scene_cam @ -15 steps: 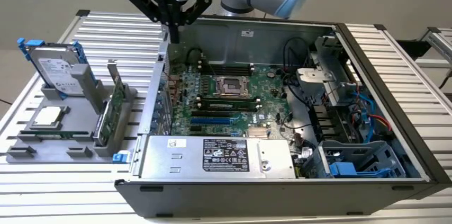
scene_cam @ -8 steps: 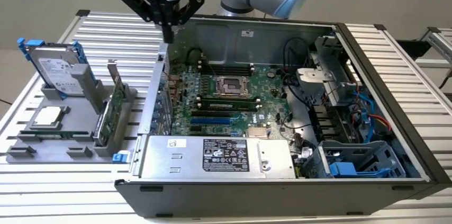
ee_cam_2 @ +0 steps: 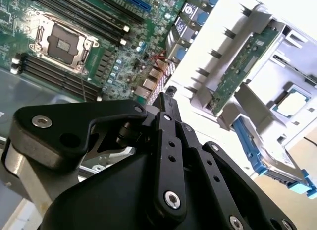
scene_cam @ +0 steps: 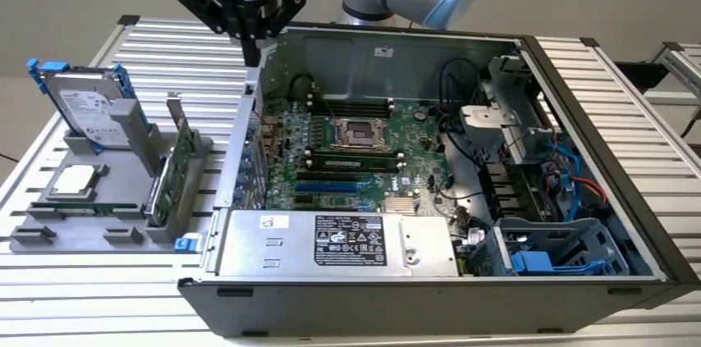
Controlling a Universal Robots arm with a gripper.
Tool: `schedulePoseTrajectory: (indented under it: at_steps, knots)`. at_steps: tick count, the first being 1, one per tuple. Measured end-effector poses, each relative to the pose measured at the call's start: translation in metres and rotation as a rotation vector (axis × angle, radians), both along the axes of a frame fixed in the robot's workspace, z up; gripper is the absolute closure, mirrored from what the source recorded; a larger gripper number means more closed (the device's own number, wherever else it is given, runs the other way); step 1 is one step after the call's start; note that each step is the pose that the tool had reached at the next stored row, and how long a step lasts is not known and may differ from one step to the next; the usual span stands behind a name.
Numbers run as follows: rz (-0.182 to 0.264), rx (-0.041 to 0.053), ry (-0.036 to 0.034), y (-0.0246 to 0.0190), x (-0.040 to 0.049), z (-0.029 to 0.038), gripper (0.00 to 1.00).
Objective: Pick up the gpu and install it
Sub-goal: 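Reach for the gpu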
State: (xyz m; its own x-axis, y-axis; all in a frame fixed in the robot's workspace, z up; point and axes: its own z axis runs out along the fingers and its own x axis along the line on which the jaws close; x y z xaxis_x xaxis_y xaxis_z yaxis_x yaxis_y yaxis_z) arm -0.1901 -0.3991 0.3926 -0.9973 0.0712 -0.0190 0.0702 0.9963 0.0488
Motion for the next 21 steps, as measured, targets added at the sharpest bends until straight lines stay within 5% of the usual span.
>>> schedulePoseTrajectory:
  at_steps: [21]
  knots:
    - [0.0, -0.0001, 0.0, 0.0, -0.0285, 0.0, 1.0]
